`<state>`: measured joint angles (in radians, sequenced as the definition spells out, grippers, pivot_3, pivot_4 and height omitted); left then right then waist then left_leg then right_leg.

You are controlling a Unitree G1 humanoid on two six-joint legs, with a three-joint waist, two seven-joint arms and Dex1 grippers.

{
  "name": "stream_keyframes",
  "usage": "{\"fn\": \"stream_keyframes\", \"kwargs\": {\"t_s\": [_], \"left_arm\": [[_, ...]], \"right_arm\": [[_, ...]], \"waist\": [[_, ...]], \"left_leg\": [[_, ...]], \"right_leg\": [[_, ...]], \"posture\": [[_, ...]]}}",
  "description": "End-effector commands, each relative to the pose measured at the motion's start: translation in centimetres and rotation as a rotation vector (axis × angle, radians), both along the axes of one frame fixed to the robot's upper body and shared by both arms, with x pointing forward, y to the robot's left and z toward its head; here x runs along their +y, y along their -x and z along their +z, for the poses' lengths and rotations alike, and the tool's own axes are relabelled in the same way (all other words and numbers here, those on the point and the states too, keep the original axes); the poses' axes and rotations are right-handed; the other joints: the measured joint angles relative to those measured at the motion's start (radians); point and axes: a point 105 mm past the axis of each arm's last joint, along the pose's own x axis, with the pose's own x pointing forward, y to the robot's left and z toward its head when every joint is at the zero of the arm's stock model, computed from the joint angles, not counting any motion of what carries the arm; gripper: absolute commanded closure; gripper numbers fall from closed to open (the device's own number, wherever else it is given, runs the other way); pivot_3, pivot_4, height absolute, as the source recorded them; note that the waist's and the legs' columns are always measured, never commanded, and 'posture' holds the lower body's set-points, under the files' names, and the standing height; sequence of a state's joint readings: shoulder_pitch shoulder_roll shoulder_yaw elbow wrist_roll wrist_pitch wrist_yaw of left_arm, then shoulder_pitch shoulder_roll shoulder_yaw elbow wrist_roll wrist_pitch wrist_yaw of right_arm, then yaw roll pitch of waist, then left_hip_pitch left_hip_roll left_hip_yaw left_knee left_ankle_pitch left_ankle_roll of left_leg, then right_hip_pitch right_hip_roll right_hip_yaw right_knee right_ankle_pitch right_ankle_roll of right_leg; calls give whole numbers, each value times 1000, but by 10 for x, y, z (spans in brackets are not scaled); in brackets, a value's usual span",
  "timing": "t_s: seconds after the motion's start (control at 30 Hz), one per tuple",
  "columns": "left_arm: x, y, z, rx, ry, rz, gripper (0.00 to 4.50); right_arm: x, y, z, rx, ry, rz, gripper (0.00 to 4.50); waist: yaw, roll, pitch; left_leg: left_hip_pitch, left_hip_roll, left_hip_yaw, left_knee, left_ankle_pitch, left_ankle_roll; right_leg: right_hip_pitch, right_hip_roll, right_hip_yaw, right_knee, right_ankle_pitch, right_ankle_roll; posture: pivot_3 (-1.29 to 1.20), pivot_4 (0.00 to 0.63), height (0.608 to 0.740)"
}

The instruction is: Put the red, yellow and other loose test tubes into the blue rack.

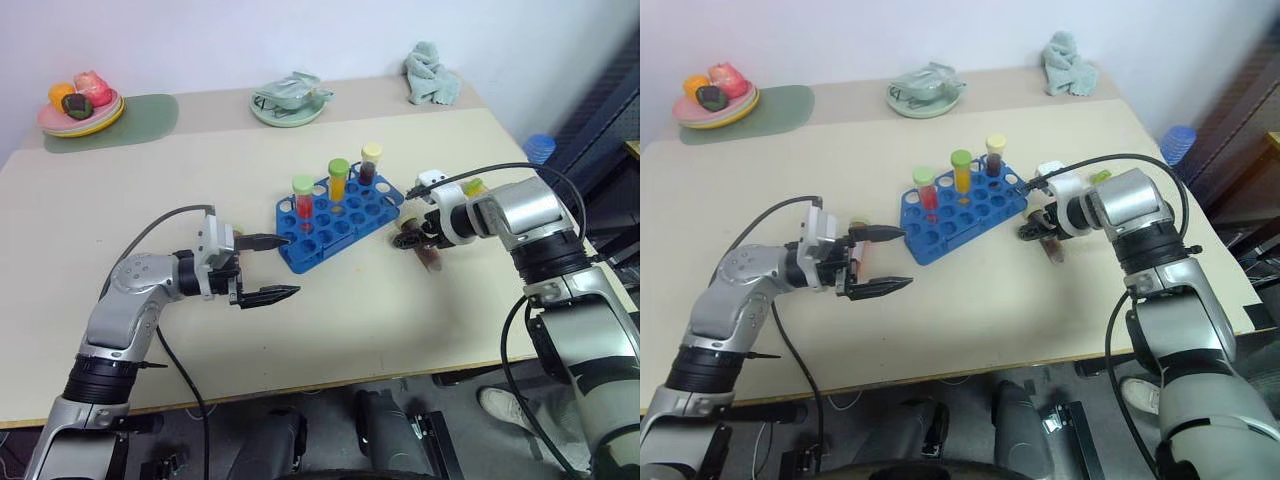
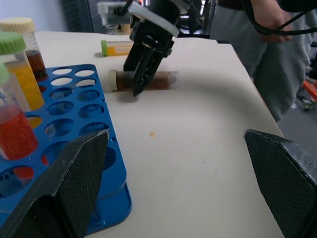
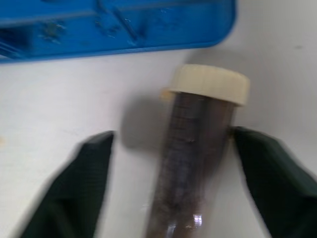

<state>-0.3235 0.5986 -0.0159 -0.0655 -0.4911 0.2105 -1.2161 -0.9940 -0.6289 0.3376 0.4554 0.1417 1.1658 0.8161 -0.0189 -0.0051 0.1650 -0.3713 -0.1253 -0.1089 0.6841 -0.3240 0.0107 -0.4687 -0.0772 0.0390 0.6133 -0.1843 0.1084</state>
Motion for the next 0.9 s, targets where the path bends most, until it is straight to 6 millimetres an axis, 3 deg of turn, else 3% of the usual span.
{"fn": "stream_keyframes", "kwargs": {"t_s": [0.03, 0.1, 0.13, 0.23, 0.37, 0.6, 0.77, 0.9], "left_arm": [[3, 3, 12, -48, 8, 5, 0], [4, 4, 12, -47, 6, 9, 0], [4, 4, 12, -46, 6, 10, 0], [4, 5, 13, -43, 5, 12, 0], [4, 6, 14, -40, 5, 17, 0], [11, 5, 15, -31, 12, 63, 0], [16, 3, 14, -25, 21, 92, 0], [19, 1, 15, -27, 23, 105, 0]], "right_arm": [[1, 2, -13, 18, 13, 21, 2757], [1, 2, -14, 13, 15, 28, 3585], [2, 2, -14, 11, 15, 33, 3682], [5, 1, -10, -14, 16, 58, 3682], [17, 3, 13, -91, -48, 102, 3682], [73, 42, 97, -414, -551, 357, 3682], [82, 50, 117, -684, -692, 371, 3682], [81, 42, 122, -835, -744, 296, 3682]], "waist": [[-1, 0, 0], [-2, -1, 0], [-2, -1, 0], [-1, -1, -1], [-1, -1, -1], [5, 0, 0], [9, -1, 0], [5, -1, 0]], "left_leg": [[0, 0, 0, 0, 0, 0], [0, 0, 0, 0, 0, 0], [0, 0, 0, 0, 0, 0], [2, 0, 0, 0, 0, 0], [2, 1, 0, 0, 0, 0], [-2, 1, 0, 0, 0, 0], [-1, 1, -1, 0, 0, 0], [-1, 0, -1, 0, 0, 0]], "right_leg": [[0, 0, 0, 0, 0, 0], [0, 0, 0, 0, 0, 0], [0, 0, 0, 0, 0, 0], [1, 0, 0, 0, 0, 0], [1, 1, 0, 0, 0, 0], [-3, 1, 0, 0, 0, 0], [0, 0, -1, -1, 0, 0], [0, 0, -1, 0, 0, 0]], "posture": [[0, 150, 740], [0, 150, 740], [0, 150, 740], [0, 150, 740], [0, 150, 740], [0, 150, 740], [0, 150, 740], [0, 150, 740]]}}
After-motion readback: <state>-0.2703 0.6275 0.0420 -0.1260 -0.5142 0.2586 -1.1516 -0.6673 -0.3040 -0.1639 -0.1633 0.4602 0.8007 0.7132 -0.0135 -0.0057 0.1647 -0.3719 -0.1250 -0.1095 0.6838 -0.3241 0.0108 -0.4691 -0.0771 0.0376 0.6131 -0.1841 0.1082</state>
